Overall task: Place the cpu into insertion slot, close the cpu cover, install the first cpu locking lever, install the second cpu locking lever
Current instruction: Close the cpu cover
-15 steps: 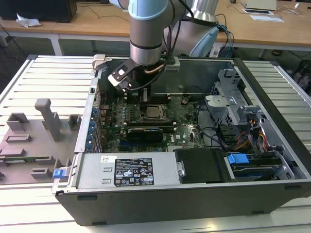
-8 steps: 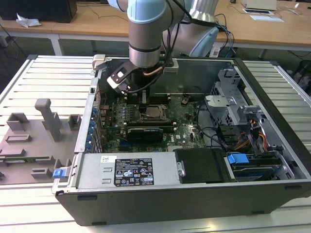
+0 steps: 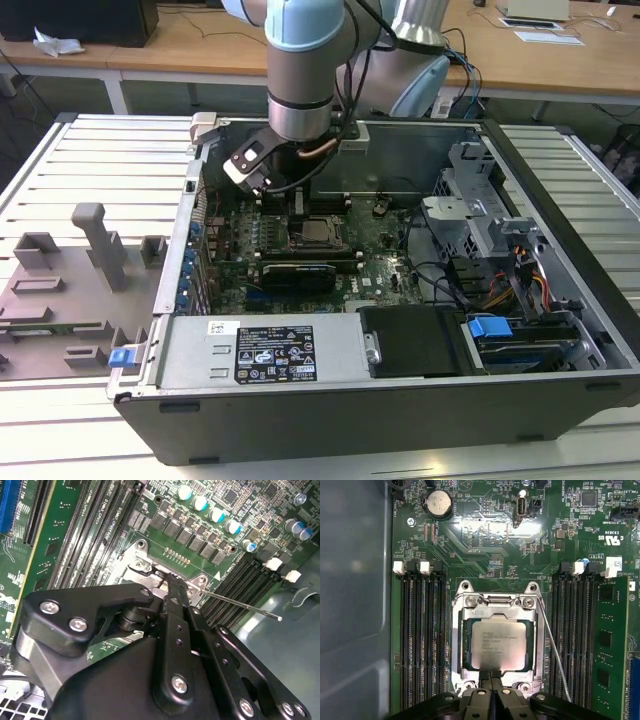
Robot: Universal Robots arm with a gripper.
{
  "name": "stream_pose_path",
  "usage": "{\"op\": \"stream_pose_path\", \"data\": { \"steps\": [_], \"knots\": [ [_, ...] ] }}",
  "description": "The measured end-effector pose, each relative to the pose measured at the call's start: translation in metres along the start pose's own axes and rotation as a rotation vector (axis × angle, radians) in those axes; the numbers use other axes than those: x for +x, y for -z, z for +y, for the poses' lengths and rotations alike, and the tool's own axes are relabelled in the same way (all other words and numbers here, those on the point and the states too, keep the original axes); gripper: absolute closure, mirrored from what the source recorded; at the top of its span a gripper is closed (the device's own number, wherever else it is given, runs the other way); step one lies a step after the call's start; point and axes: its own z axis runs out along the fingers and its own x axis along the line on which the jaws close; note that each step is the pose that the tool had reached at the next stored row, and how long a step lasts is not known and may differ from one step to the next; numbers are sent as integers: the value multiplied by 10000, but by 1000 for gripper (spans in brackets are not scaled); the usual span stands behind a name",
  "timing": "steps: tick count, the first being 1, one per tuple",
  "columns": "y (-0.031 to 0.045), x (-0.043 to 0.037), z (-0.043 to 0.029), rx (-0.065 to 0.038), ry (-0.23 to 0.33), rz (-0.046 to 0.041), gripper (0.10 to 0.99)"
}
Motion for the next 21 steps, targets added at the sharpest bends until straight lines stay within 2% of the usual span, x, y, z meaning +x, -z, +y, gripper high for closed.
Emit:
{"op": "stream_pose_path", "data": {
  "steps": [1,2,3,4,6,7,9,11,15,18,21],
  "knots": [
    [16,1,1,-2,1,7,980],
    [79,2,3,2,7,-1,980],
    [83,2,42,4,6,2,980],
    [84,1,86,42,4,1,980],
    [80,-2,258,273,0,5,980],
    [79,-4,320,348,-3,5,980],
    [80,-7,392,410,-3,5,980],
    [107,-5,392,411,-4,-3,980],
    [390,1,392,411,-4,-34,980],
    [633,7,391,410,-6,-96,980],
    [754,10,391,411,-7,-133,980]
  ]
}}
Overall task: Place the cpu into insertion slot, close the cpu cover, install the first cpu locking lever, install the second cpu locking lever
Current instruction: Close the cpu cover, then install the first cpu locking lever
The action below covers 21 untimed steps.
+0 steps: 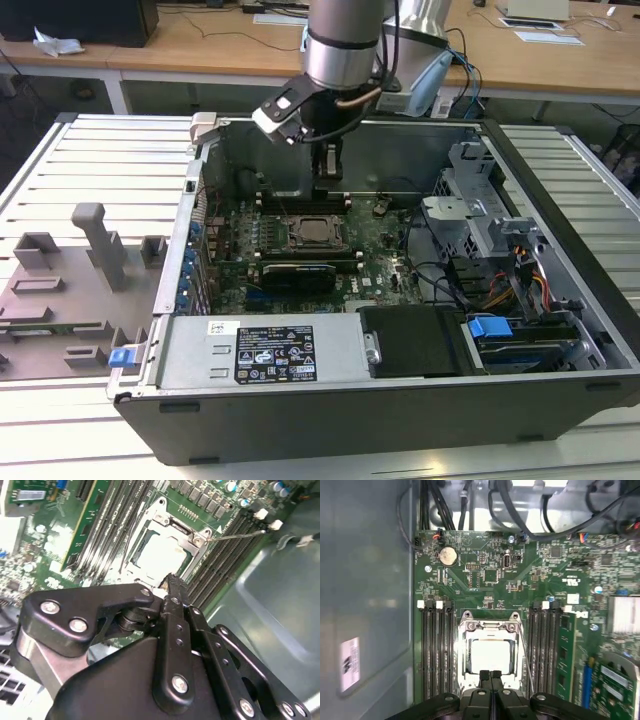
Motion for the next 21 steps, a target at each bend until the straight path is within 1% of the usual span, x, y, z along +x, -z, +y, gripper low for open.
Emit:
{"op": "stream_pose_path", "data": {
  "steps": [1,16,17,19,21],
  "knots": [
    [22,0,-1,-1,0,-8,980],
    [37,0,-2,0,2,-9,980],
    [37,0,-2,1,51,-11,980],
    [38,0,-2,6,592,-35,980],
    [38,0,-2,9,962,-51,980]
  ]
}}
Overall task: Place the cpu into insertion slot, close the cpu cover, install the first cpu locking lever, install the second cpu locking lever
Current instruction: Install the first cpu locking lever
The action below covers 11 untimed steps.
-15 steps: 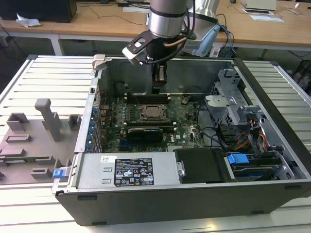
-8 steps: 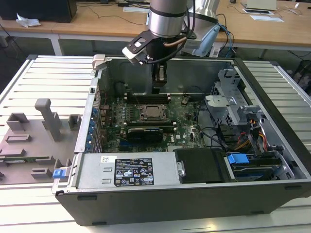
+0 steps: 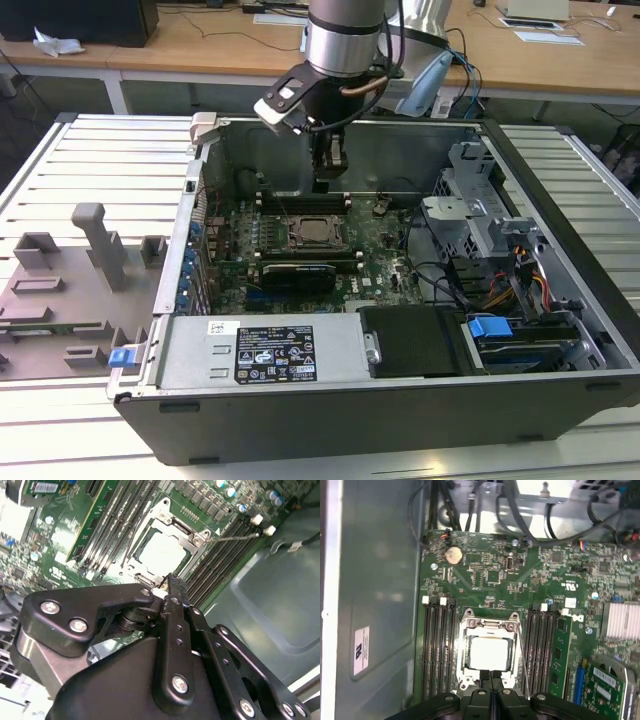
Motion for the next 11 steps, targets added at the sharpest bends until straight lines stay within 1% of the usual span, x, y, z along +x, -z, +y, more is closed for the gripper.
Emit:
{"op": "stream_pose_path", "data": {
  "steps": [3,4,6,8,9,11],
  "knots": [
    [0,0,0,5,599,-26,980],
    [0,0,0,8,956,-41,980],
    [0,0,0,13,1472,-63,980],
    [0,0,0,16,1766,-76,980],
    [0,0,0,19,2048,-88,980],
    [0,0,0,22,2384,-102,980]
  ]
}}
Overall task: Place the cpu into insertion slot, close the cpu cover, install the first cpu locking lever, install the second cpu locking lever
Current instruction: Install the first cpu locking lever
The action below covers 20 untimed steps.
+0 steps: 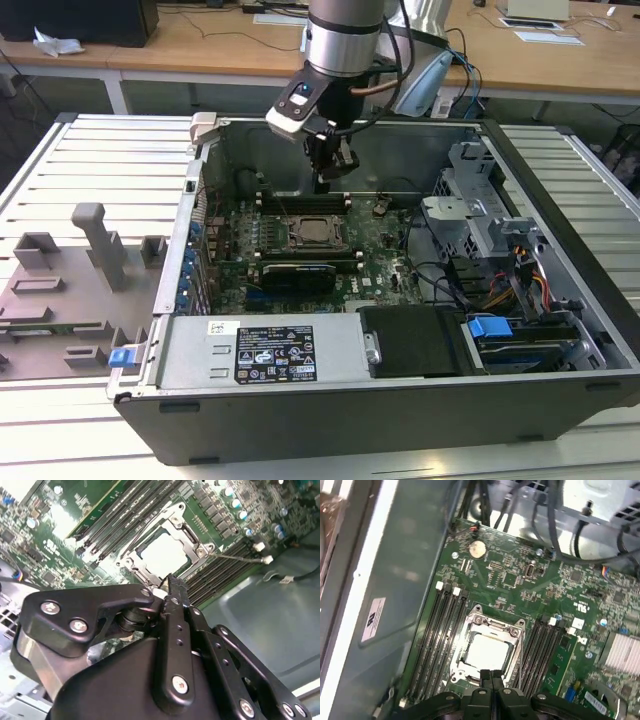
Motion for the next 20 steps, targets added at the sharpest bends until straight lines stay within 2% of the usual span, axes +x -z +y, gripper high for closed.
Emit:
{"op": "stream_pose_path", "data": {
  "steps": [3,6,11,16,20],
  "knots": [
    [0,0,0,6,643,-28,980],
    [0,0,0,16,1833,-79,980],
    [0,0,0,24,2604,-112,980],
    [0,0,0,34,3802,-164,980],
    [0,0,0,39,4395,-190,980]
  ]
}}
